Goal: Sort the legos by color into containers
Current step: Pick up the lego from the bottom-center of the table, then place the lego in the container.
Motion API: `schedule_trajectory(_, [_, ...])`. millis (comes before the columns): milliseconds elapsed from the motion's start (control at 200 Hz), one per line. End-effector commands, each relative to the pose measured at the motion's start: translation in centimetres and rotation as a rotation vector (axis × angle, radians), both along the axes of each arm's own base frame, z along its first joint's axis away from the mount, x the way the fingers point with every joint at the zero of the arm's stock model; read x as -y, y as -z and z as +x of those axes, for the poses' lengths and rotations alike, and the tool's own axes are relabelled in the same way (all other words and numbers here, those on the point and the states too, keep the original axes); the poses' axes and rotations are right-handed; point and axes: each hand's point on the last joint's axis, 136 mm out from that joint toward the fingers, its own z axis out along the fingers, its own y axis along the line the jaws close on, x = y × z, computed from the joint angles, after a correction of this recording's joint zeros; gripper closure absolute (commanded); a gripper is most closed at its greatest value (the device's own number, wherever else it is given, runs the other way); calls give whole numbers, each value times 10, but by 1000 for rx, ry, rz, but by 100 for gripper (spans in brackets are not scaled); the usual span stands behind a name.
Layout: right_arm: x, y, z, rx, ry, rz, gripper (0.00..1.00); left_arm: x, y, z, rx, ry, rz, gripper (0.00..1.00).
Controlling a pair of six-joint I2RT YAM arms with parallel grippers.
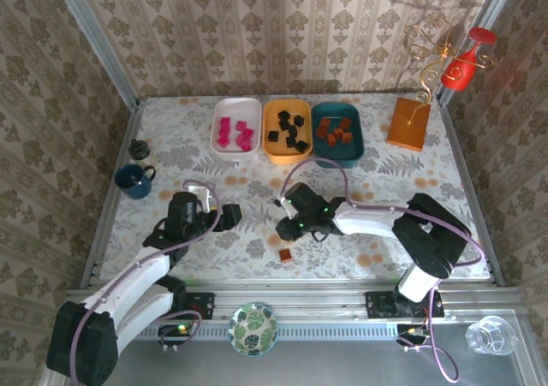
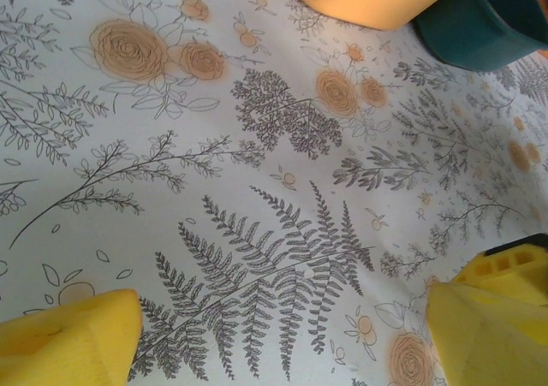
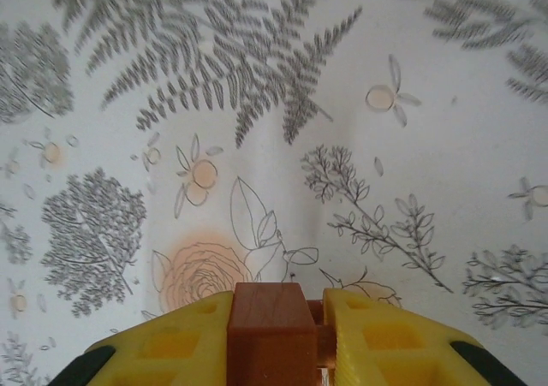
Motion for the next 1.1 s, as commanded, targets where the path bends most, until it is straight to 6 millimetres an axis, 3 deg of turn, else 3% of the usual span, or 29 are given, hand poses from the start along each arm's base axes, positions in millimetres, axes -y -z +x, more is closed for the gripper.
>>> schedule_trajectory(0, [11, -44, 24, 71, 102, 129, 72, 4, -2, 2, 1, -2, -44, 13])
schedule_trajectory(130, [47, -83, 62, 133, 270, 259, 73, 7, -8, 4, 15, 5, -60, 13])
schedule_trajectory(150, [57, -85, 71, 138, 311, 266, 73, 7, -8, 4, 16, 5, -60, 13])
schedule_trajectory(170, [66, -100, 78, 169, 349, 298, 73, 8, -10, 4, 19, 6, -63, 13])
schedule_trajectory(305, [133, -130, 134, 271, 623, 359, 73, 11, -13, 4, 23, 16, -74, 13])
schedule_trajectory(395, [167, -141, 164, 340, 755, 356, 72, 16, -17, 3, 28, 28, -84, 13])
schedule_trajectory(505, [194, -127, 201, 351, 865, 280, 73, 21, -21, 2, 38, 39, -93, 13])
schedule_trajectory(665, [203, -105, 253, 325, 922, 233, 71, 39, -32, 0, 75, 82, -112, 13])
schedule_trajectory(880, [184, -81, 317, 254, 906, 207, 65, 71, -51, 0, 136, 168, -138, 12])
schedule_trajectory(995, [182, -86, 329, 250, 894, 182, 47, 84, -56, 1, 148, 199, -144, 12])
schedule_trajectory(1095, [184, -104, 319, 285, 875, 167, 37, 89, -53, 1, 142, 218, -126, 12])
